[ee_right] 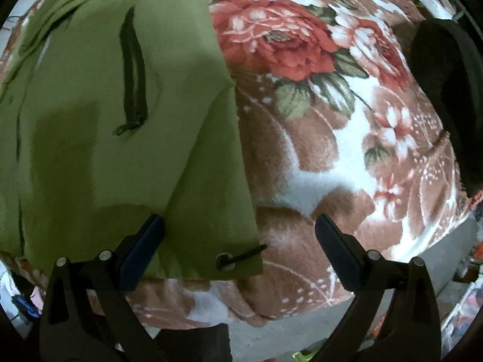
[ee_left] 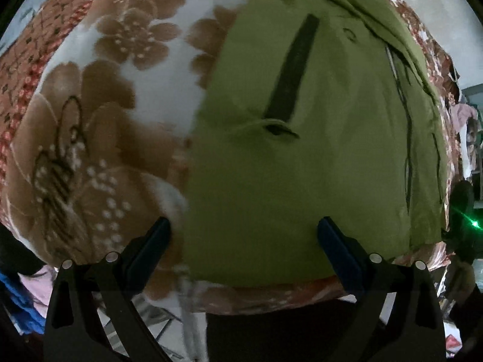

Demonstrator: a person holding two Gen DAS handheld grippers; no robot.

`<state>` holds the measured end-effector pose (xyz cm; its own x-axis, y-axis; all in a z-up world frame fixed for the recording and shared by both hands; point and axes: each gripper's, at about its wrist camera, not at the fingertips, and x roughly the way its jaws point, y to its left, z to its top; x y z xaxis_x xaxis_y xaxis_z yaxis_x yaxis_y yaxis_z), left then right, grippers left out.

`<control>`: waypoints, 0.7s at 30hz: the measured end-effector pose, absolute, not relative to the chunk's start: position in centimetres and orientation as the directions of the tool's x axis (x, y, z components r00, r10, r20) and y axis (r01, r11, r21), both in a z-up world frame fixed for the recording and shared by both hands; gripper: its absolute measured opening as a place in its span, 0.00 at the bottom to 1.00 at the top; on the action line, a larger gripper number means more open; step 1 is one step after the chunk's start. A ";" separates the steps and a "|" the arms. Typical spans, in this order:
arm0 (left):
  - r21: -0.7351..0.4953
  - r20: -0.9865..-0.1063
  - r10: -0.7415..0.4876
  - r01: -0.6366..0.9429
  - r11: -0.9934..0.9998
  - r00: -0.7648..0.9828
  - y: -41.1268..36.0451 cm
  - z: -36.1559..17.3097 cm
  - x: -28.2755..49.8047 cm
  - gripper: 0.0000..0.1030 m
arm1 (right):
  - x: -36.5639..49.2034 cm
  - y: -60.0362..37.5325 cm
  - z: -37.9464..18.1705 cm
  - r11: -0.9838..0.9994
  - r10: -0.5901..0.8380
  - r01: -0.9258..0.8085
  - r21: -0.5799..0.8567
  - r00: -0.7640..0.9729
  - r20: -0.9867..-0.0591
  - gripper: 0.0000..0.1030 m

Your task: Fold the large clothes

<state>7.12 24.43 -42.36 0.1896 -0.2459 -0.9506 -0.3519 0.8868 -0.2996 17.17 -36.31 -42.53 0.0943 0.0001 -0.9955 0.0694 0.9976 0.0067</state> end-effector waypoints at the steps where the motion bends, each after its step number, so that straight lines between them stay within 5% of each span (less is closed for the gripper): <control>1: -0.311 -0.946 -0.254 -0.346 0.885 0.202 24.1 -42.1 7.1 0.92 | 16.8 -36.2 -42.6 0.997 0.012 0.069 0.018 0.096 -0.995 0.95; 13: -0.316 -0.940 -0.255 -0.297 0.901 0.227 22.5 -41.5 7.0 0.83 | 14.7 -32.7 -42.1 0.992 0.117 -0.054 0.110 0.147 -0.982 0.95; 16: -0.352 -0.928 -0.288 -0.306 0.884 0.235 22.6 -41.8 6.4 0.71 | 15.3 -31.8 -42.3 0.989 0.137 -0.068 0.129 0.134 -0.982 0.85; 21: -0.403 -0.902 -0.330 -0.264 0.876 0.279 22.3 -41.2 6.9 0.55 | 15.6 -31.8 -42.5 0.989 0.147 -0.036 0.144 0.101 -0.984 0.49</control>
